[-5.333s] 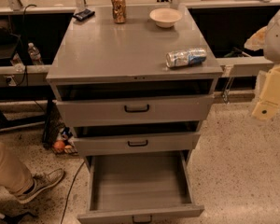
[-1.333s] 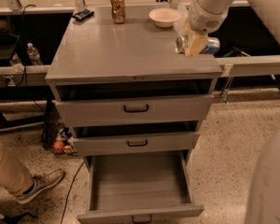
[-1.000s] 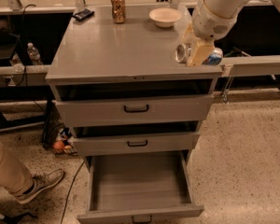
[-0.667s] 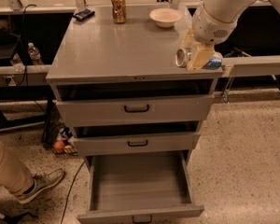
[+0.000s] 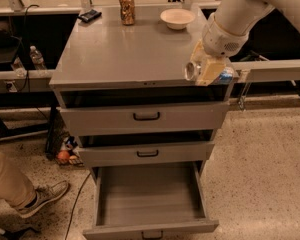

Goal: Place redbull can into bottom drawer

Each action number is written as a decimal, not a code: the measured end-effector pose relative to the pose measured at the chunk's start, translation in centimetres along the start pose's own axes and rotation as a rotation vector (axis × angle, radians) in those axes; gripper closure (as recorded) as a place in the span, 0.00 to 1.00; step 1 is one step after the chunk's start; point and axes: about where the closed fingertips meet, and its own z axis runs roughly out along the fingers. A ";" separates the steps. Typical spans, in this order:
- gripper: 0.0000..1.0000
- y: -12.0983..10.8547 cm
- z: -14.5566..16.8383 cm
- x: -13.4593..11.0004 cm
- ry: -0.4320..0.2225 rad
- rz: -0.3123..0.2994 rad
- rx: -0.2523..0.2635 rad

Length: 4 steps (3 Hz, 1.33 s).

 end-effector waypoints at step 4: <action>1.00 13.5 13.8 -3.6 -0.084 0.096 -0.267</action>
Offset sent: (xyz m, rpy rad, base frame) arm -0.1109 0.0501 -0.1625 0.0712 0.3197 -0.0176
